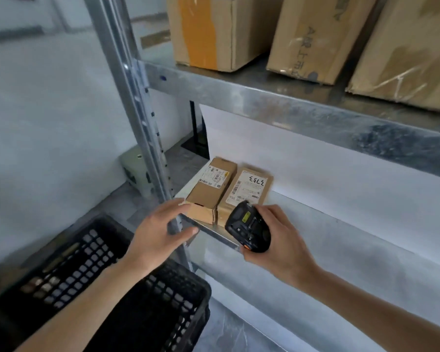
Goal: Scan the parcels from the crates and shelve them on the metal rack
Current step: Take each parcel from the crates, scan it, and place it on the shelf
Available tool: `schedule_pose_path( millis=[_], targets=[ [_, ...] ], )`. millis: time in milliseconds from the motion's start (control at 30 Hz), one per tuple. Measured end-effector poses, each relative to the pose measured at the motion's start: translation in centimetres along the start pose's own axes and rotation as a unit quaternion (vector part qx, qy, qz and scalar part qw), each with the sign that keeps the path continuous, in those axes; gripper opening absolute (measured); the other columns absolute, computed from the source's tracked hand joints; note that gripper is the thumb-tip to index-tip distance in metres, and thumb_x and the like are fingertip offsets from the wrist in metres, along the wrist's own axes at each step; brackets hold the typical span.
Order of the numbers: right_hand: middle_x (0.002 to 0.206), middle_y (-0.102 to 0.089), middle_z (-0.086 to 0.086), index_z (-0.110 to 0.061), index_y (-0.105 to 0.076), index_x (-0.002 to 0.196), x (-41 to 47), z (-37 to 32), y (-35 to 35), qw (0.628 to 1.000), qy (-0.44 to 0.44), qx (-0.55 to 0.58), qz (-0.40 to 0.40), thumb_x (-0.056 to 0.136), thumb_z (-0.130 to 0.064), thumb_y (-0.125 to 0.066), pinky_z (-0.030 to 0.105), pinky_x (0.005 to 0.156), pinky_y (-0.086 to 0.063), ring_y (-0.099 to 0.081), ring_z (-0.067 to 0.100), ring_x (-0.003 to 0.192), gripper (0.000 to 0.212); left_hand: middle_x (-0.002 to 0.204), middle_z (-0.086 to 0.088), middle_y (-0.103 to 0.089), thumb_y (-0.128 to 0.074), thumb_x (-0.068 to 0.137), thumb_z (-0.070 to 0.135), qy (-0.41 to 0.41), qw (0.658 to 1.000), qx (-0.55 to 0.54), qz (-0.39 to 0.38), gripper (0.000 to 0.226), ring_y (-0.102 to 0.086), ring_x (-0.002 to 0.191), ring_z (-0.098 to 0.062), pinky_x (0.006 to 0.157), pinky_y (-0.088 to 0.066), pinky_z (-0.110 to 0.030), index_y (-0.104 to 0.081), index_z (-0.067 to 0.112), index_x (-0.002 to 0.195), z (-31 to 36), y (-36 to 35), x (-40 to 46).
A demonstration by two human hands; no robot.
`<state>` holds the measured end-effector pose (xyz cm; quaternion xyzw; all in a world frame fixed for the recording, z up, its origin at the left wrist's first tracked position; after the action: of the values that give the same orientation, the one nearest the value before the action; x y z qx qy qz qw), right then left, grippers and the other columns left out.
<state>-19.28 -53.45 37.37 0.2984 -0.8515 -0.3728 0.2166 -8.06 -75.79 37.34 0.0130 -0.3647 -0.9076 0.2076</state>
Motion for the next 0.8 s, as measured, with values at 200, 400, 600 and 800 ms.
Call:
schedule_pose_path(
  millis=[200,400,600,800],
  targets=[
    [0.128,-0.046,-0.023,-0.040,-0.037,0.150,-1.5,-10.1,-2.9,0.990,0.087,-0.035,-0.101,0.068,-0.061,-0.071,0.029,0.096,-0.051,-0.053,0.004,0.115,0.092,0.131,0.037,-0.047,-0.071,0.087,0.052,0.124,0.990,0.010,0.071,0.046,-0.041,0.122,0.018,0.106,-0.037,-0.020,-0.058,0.048,0.131,-1.9,8.5,-9.8],
    [0.129,-0.055,-0.021,-0.040,-0.043,0.144,-3.0,-23.5,-6.1,0.961,0.183,-0.072,-0.195,0.069,-0.067,-0.075,0.026,0.094,-0.049,-0.054,0.000,0.111,0.086,0.121,0.022,-0.063,-0.074,0.088,0.045,0.213,0.954,0.009,0.211,0.041,-0.058,0.116,0.000,0.095,-0.043,-0.018,-0.066,0.035,0.127,-3.0,21.7,-22.6],
    [0.144,-0.048,-0.017,-0.029,-0.033,0.158,-7.3,-37.3,-11.6,0.914,0.284,-0.074,-0.281,0.078,-0.073,-0.071,0.033,0.106,-0.048,-0.050,0.007,0.130,0.098,0.118,0.017,-0.071,-0.074,0.088,0.044,0.312,0.885,-0.024,0.344,0.033,-0.065,0.112,-0.006,0.104,-0.052,-0.041,-0.072,0.032,0.119,-6.1,32.0,-38.9],
    [0.137,-0.054,-0.017,-0.035,-0.042,0.150,-12.6,-45.6,-18.5,0.887,0.331,-0.058,-0.318,0.081,-0.063,-0.075,0.030,0.102,-0.048,-0.053,0.007,0.125,0.082,0.108,0.018,-0.069,-0.070,0.093,0.032,0.373,0.839,-0.019,0.395,0.021,-0.067,0.098,-0.011,0.079,-0.054,-0.019,-0.070,0.028,0.114,-9.3,35.4,-50.8]
  ],
)
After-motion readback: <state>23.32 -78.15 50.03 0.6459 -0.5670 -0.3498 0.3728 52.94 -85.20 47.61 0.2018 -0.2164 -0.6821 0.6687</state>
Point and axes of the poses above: each hand's wrist, its own x-axis towards the middle knuckle, its own y-axis out of the back of the hand, z = x × y, the point moved 10 cm from there along x, towards the middle knuckle
